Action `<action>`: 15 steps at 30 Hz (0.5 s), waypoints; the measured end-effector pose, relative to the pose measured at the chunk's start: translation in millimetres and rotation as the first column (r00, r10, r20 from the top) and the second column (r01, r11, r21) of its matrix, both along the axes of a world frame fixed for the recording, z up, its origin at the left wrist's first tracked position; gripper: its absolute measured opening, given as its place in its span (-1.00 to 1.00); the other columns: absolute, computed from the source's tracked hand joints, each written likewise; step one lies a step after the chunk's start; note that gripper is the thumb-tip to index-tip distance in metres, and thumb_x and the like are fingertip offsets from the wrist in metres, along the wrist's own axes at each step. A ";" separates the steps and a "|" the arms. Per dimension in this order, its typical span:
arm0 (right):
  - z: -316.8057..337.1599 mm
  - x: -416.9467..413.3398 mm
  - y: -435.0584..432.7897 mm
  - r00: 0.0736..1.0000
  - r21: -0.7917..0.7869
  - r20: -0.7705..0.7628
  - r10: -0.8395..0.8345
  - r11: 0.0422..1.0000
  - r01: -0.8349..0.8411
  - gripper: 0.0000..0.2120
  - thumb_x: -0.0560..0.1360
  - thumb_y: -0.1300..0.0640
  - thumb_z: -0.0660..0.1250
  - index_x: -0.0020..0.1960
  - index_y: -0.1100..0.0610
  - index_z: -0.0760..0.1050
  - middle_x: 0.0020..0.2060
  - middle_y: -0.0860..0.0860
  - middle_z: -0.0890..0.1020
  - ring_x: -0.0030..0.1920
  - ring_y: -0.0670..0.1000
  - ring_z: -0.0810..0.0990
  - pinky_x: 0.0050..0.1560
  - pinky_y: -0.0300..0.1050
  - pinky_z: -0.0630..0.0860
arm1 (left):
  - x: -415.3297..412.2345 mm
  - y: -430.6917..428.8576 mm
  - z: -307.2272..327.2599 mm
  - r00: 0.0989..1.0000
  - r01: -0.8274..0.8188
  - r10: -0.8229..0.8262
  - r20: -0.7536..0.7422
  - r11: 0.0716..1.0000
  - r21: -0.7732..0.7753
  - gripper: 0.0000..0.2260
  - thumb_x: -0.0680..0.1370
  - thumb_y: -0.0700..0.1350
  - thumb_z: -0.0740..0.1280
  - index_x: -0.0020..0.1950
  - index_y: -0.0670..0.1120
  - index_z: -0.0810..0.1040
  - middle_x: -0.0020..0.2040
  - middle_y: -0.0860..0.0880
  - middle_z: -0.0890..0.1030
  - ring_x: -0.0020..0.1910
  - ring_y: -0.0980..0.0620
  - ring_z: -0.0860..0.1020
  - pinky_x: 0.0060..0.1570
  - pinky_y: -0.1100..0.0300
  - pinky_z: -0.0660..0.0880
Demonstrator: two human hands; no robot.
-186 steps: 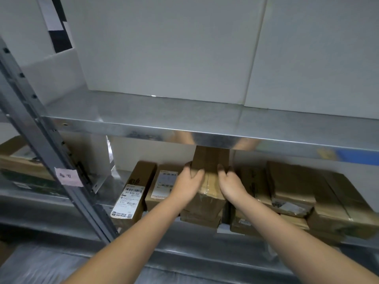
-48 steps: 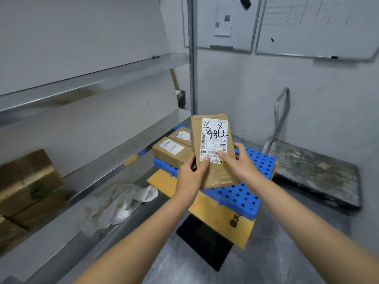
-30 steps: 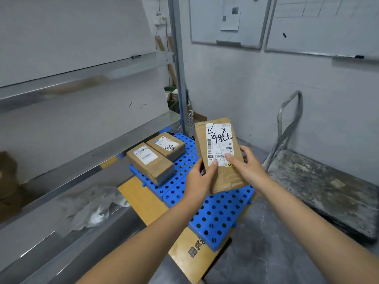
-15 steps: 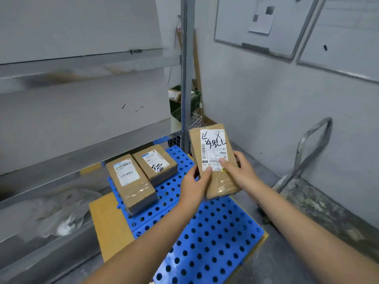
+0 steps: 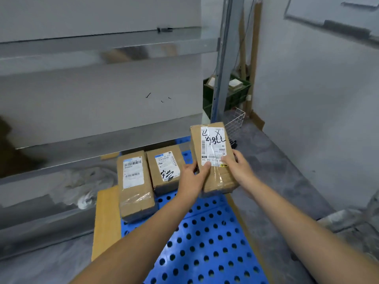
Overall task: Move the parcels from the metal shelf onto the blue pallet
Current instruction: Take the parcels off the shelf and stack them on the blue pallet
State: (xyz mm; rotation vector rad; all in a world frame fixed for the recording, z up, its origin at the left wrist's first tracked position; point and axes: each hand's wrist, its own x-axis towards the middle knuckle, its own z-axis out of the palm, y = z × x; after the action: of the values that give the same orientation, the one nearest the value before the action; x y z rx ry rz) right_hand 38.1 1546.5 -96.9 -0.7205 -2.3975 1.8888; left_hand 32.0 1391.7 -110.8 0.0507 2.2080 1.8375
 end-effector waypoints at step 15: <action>-78.0 -121.5 22.5 0.943 -0.093 0.116 0.313 0.948 -0.303 -0.61 0.54 -0.07 0.28 0.33 -0.04 0.33 -0.01 -0.16 0.59 -0.07 -0.11 0.62 -0.17 -0.15 0.53 | -89.8 27.8 -56.0 0.948 -0.282 0.308 0.076 0.929 -0.240 -0.75 0.58 0.08 0.29 0.06 -0.05 0.63 -0.08 -0.01 0.69 -0.09 0.06 0.65 -0.06 0.16 0.59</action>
State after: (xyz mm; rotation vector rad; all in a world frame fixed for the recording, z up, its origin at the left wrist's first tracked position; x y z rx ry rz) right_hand -83.3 1569.1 -174.9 -0.5077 -2.6688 2.1129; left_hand -57.8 1419.5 -166.8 -0.4432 2.4331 1.6624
